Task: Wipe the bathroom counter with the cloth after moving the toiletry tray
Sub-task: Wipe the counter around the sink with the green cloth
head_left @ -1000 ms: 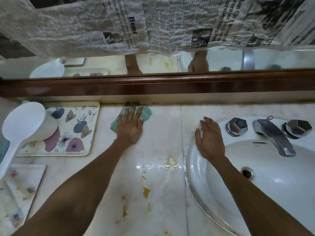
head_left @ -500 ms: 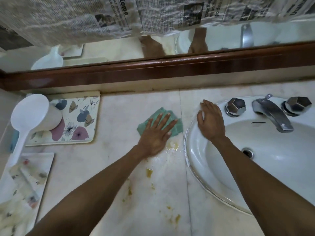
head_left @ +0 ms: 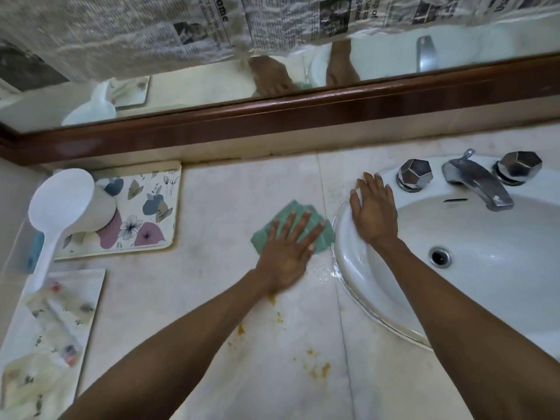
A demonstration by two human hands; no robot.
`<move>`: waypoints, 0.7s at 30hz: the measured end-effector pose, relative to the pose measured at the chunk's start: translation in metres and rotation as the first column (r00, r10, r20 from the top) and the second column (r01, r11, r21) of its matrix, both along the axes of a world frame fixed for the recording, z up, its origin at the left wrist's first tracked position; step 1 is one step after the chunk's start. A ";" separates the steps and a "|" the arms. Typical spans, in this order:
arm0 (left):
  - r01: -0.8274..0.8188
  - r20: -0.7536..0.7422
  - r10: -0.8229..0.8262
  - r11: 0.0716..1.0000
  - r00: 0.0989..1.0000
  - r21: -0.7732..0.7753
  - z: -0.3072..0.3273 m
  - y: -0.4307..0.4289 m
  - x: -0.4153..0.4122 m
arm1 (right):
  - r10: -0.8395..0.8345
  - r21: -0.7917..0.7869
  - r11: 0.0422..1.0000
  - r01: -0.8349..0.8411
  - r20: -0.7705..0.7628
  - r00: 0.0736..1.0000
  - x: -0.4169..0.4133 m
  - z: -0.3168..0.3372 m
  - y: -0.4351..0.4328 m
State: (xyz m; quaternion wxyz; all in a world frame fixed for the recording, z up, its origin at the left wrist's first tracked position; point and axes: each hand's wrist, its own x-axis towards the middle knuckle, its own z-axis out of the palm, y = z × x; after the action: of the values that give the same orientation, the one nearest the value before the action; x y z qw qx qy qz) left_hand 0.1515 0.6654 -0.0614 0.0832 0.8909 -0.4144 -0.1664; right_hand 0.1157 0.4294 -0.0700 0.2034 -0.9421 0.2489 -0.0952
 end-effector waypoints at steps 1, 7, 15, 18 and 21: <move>0.088 0.003 -0.088 0.996 0.996 -0.005 0.001 0.015 -0.009 | 0.001 0.003 1.000 -0.001 -0.007 1.000 -0.001 0.001 0.001; 0.185 0.029 -0.186 0.982 0.982 0.031 0.002 0.075 0.043 | -0.037 -0.015 0.999 0.037 -0.006 0.999 -0.018 0.000 0.022; -0.208 -0.027 0.207 0.978 0.978 -0.026 -0.002 -0.002 0.006 | -0.072 -0.020 0.997 0.072 -0.018 0.997 -0.035 -0.001 0.044; 0.034 -0.008 -0.035 0.999 0.999 -0.042 0.002 0.034 -0.034 | -0.063 0.004 0.998 0.063 -0.017 0.998 -0.041 0.002 0.048; 0.178 0.017 -0.178 0.983 0.984 -0.032 0.001 0.088 -0.037 | -0.060 0.016 0.998 0.060 -0.017 0.998 -0.047 0.002 0.050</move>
State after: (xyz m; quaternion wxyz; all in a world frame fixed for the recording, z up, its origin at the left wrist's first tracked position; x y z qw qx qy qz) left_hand 0.1149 0.7538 -0.0600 0.0799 0.8499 -0.4957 -0.1599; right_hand 0.0691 0.4794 -0.0684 0.2063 -0.9332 0.2796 -0.0915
